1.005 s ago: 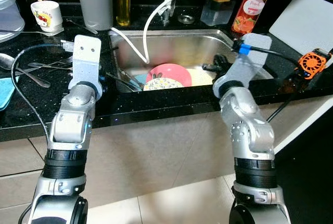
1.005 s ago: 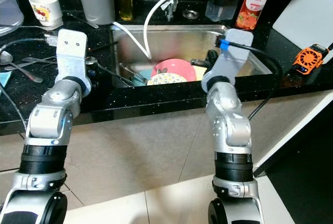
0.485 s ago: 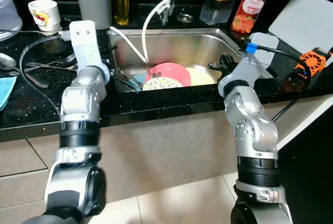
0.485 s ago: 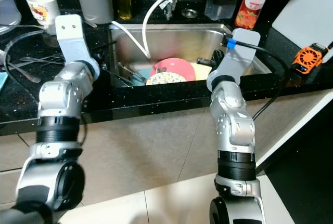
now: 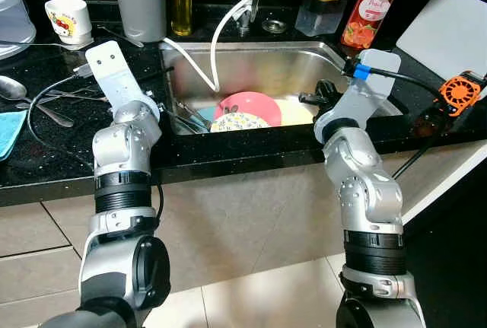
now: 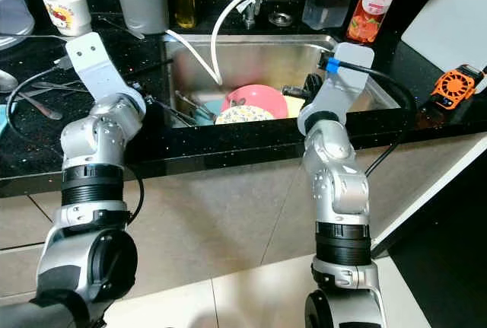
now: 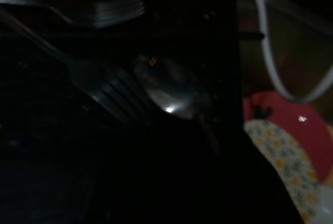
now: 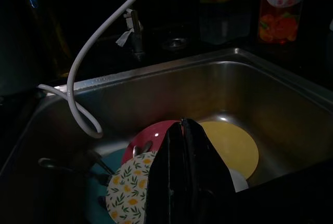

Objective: Kitchen organization

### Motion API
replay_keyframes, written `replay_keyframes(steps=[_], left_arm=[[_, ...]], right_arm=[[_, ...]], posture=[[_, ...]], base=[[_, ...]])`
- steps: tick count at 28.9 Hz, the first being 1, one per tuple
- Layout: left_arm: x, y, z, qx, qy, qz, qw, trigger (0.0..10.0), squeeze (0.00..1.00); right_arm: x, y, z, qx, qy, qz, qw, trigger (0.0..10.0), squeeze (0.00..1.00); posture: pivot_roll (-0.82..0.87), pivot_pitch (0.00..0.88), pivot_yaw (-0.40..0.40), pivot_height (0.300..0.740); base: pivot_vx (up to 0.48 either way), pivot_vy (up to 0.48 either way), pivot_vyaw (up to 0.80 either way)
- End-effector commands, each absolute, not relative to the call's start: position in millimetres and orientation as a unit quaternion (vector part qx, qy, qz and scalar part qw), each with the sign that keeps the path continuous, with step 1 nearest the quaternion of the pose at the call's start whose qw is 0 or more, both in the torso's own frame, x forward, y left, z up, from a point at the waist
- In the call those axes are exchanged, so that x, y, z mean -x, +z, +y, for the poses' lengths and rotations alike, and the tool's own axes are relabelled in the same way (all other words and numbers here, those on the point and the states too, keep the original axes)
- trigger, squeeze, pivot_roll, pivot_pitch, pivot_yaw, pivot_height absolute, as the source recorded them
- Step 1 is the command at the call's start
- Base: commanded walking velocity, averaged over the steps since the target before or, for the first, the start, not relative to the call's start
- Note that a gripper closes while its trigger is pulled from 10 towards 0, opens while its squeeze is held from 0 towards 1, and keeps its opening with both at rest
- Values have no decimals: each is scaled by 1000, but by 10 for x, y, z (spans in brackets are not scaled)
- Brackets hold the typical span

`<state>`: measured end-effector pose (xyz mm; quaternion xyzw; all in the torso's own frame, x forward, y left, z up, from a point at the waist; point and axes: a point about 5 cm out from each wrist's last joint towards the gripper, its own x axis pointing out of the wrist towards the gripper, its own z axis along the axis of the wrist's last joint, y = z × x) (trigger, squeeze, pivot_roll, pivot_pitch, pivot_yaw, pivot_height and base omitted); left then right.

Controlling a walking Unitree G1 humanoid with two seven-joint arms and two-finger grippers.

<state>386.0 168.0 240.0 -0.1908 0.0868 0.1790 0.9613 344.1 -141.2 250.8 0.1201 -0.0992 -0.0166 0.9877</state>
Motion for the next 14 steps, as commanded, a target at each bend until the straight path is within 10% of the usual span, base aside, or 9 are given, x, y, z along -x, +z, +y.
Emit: replay_keyframes(steps=[1,14], left_arm=[[-3898,2290,1623,214,180,110,954,10000,0],[-4040,1992,1666,298,181,146,926,9686,0]], right_arm=[[-3416,2504,-1453,-127,-25,-101,986,10000,0],[-3413,2534,-1465,-122,-22,-105,987,10000,0]], posture=[[212,58,-66,740],[190,52,-72,740]], base=[[0,0,0],[0,0,0]])
